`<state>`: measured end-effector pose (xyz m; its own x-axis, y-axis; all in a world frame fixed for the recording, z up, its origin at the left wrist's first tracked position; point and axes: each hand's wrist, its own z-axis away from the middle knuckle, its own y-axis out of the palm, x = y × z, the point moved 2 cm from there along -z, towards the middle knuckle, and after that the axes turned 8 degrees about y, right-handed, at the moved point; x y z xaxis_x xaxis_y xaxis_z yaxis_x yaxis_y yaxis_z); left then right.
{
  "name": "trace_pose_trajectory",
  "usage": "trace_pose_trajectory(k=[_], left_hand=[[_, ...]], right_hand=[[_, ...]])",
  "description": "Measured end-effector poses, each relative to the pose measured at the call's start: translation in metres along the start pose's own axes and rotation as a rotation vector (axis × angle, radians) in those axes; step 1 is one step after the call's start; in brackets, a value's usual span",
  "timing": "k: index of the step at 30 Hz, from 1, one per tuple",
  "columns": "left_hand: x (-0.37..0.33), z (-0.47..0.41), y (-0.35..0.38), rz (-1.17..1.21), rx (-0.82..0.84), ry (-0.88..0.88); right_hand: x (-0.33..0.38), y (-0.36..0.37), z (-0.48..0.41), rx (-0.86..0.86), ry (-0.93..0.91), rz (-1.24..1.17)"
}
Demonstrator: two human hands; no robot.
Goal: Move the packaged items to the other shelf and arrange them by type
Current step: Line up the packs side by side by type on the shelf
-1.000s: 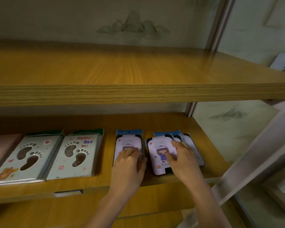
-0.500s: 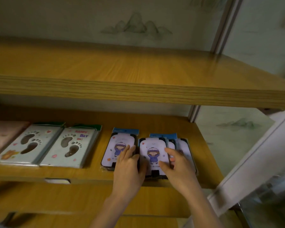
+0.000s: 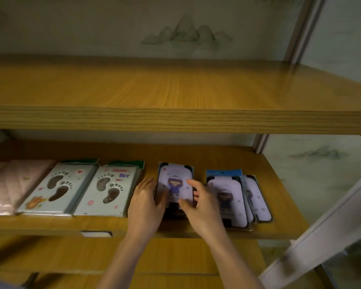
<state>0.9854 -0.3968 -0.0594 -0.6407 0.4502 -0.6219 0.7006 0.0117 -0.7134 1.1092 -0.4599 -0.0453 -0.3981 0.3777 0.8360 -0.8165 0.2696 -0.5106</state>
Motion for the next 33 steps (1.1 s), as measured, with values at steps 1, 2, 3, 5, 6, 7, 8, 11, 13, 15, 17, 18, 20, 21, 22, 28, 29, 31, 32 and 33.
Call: trace_pose_trajectory(k=[1,2,3,5,6,7,8,11,13,15,17,18,20,21,22,28,29,31,32,33], left_hand=[[0.007,0.000,0.001,-0.006,0.025,-0.015],[0.012,0.001,0.002,-0.008,0.043,-0.014],[0.016,0.002,0.002,-0.002,0.050,-0.006],[0.019,0.004,0.001,0.016,0.028,0.031],[0.019,0.004,0.001,0.016,0.023,0.049],[0.018,0.005,0.000,0.009,0.024,0.056],[0.018,0.005,0.000,0.000,0.026,0.060],[0.016,0.006,0.000,-0.021,0.039,0.083],[0.012,0.005,-0.001,-0.065,0.051,0.090],[0.009,0.003,0.001,-0.127,0.064,0.096],[-0.003,0.004,0.002,-0.088,0.064,0.106],[-0.012,0.005,0.004,-0.029,0.066,0.140],[-0.036,0.011,0.011,0.115,0.128,0.205],[-0.049,0.014,0.017,0.183,0.179,0.221],[-0.059,0.016,0.024,0.236,0.237,0.222],[-0.083,0.016,0.067,0.450,0.445,-0.024],[-0.085,0.015,0.069,0.482,0.434,-0.055],[-0.091,0.014,0.070,0.550,0.392,-0.099],[-0.095,0.016,0.071,0.581,0.372,-0.116],[-0.099,0.016,0.072,0.613,0.353,-0.136]], right_hand=[[0.001,0.005,-0.001,0.003,0.009,0.007],[0.001,0.009,-0.002,0.005,0.019,0.019],[0.001,0.013,-0.001,0.002,0.027,0.035],[0.001,0.019,0.000,-0.018,0.020,0.073],[0.001,0.022,0.002,-0.028,0.009,0.091],[0.000,0.024,0.003,-0.038,0.002,0.106],[0.000,0.025,0.005,-0.046,-0.001,0.117],[0.000,0.026,0.006,-0.082,-0.011,0.136],[0.003,0.025,0.006,-0.089,-0.024,0.153],[0.005,0.018,0.007,-0.095,-0.031,0.181],[0.002,0.002,0.010,-0.137,-0.037,0.211],[-0.002,-0.009,0.012,-0.169,-0.042,0.225],[-0.013,-0.034,0.013,-0.253,-0.027,0.235],[-0.021,-0.046,0.013,-0.289,-0.002,0.222],[-0.028,-0.057,0.012,-0.308,0.034,0.206],[-0.060,-0.086,0.005,-0.193,0.142,0.182],[-0.063,-0.088,0.003,-0.181,0.135,0.169],[-0.068,-0.090,0.000,-0.170,0.131,0.131],[-0.069,-0.091,-0.001,-0.163,0.132,0.114],[-0.071,-0.092,-0.003,-0.161,0.120,0.095]])
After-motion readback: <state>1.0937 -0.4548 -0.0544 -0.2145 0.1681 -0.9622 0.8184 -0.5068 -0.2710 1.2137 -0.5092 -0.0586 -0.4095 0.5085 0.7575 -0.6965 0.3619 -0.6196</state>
